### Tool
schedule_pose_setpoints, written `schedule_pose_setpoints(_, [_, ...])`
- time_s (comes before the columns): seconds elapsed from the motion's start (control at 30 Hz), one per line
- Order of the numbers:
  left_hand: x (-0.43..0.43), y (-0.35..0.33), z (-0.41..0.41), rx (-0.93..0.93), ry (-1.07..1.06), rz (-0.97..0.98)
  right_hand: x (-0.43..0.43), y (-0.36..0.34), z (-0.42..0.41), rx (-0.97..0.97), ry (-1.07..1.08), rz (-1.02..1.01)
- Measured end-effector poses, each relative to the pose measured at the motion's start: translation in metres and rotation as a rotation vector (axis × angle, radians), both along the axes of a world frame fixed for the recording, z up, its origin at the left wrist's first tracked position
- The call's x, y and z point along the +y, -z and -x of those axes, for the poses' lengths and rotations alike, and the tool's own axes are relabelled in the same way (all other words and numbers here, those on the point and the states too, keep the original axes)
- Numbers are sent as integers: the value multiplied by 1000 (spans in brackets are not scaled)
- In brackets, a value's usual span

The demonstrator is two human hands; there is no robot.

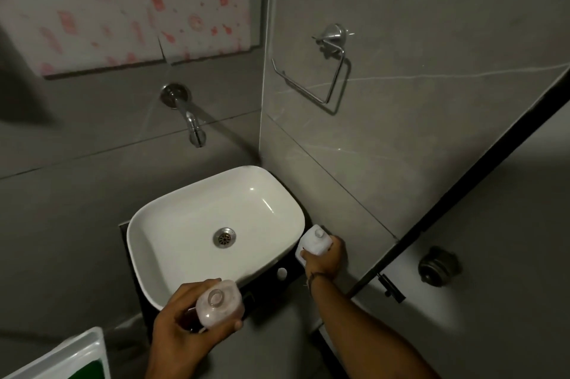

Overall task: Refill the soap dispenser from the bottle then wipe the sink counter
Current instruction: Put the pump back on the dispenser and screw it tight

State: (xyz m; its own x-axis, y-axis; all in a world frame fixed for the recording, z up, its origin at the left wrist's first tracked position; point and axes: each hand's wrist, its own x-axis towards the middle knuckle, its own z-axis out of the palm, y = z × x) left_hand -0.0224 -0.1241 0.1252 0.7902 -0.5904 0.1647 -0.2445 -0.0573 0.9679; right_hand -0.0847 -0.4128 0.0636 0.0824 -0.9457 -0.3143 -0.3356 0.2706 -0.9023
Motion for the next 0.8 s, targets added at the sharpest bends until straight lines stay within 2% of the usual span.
schedule_pose_setpoints(0.13, [0,-2,4,-32,-49,-35,-8,0,-6,-3,69,70])
schedule_pose_setpoints(0.3, [9,-4,3,-82,-83,-79,-16,9,-5,-7,41,20])
schedule_pose_setpoints(0.57, [35,-4,4,-63,-153,-88,15,26,4,-98,184,-75])
schedule_pose_setpoints(0.67, [52,1,3,-37,-196,-93,55,42,8,53,28,-67])
schedule_pose_setpoints(0.8, [76,6,-2,-42,-225,-93,125,55,-3,186,-331,-184])
